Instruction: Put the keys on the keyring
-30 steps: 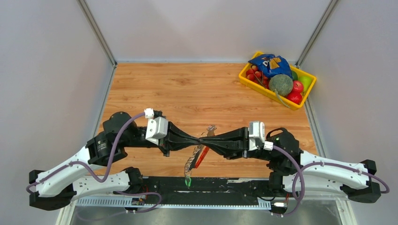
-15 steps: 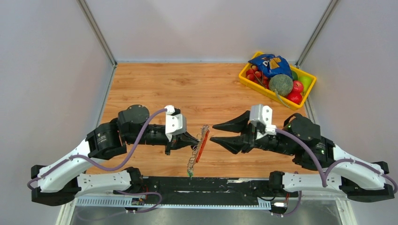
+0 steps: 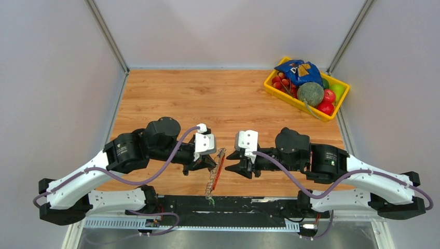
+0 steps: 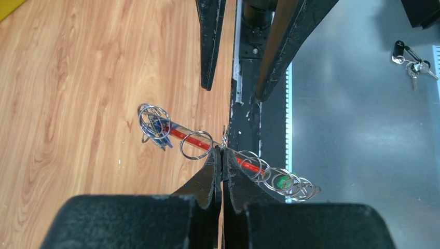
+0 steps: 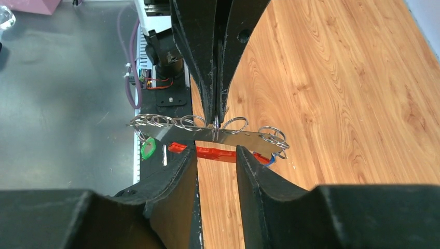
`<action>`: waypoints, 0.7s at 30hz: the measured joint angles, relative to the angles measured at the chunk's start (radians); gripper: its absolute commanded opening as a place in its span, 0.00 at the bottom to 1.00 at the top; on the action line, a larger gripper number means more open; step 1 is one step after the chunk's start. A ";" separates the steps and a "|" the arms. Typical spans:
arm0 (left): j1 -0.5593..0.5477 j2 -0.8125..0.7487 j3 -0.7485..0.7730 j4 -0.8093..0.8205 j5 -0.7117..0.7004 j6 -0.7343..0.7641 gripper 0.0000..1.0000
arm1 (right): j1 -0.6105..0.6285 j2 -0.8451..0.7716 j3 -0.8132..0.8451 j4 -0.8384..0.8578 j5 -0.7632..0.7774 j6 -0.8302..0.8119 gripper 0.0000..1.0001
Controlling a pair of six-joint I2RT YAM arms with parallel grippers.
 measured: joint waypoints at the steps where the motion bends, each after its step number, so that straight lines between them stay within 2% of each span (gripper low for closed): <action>1: 0.000 0.000 0.000 -0.002 0.001 0.002 0.00 | 0.000 0.001 0.000 -0.003 -0.005 -0.004 0.38; 12: 0.000 0.003 0.000 -0.023 0.014 0.018 0.00 | 0.000 0.043 -0.046 0.016 -0.040 -0.046 0.40; 21: 0.000 0.004 0.000 -0.023 0.024 0.020 0.00 | 0.000 0.051 -0.055 0.071 -0.056 -0.065 0.35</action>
